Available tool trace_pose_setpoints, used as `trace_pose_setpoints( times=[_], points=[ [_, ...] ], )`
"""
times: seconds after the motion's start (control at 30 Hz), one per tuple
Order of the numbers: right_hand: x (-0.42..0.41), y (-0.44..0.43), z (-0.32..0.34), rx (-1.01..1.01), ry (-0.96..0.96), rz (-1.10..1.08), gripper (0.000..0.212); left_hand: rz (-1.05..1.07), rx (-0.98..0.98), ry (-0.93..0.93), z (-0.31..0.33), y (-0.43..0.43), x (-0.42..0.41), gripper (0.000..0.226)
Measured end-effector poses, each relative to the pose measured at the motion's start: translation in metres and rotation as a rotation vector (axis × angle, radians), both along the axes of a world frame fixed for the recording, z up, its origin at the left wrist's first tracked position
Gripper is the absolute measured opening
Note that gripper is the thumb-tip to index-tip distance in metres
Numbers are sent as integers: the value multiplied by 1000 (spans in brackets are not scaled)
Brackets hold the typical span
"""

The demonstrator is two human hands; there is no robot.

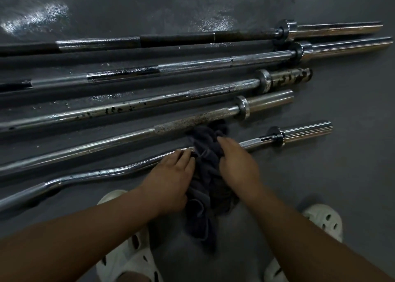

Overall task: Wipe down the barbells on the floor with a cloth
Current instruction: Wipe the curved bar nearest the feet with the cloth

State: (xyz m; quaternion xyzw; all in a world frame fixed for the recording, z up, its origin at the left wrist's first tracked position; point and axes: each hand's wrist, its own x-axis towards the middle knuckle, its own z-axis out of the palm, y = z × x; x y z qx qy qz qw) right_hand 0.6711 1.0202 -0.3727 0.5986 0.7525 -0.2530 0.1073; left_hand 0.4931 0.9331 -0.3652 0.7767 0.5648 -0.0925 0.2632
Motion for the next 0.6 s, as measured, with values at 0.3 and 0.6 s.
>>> trace_pose_setpoints(
  times=[0.3,0.6],
  points=[
    [15,3,8,15,-64,-13,58,59,-34,-5,3,-18,-15,86],
    [-3,-16,-1,-32,-67,49,67,65,-56,27,-1,-24,-24,91]
  ],
)
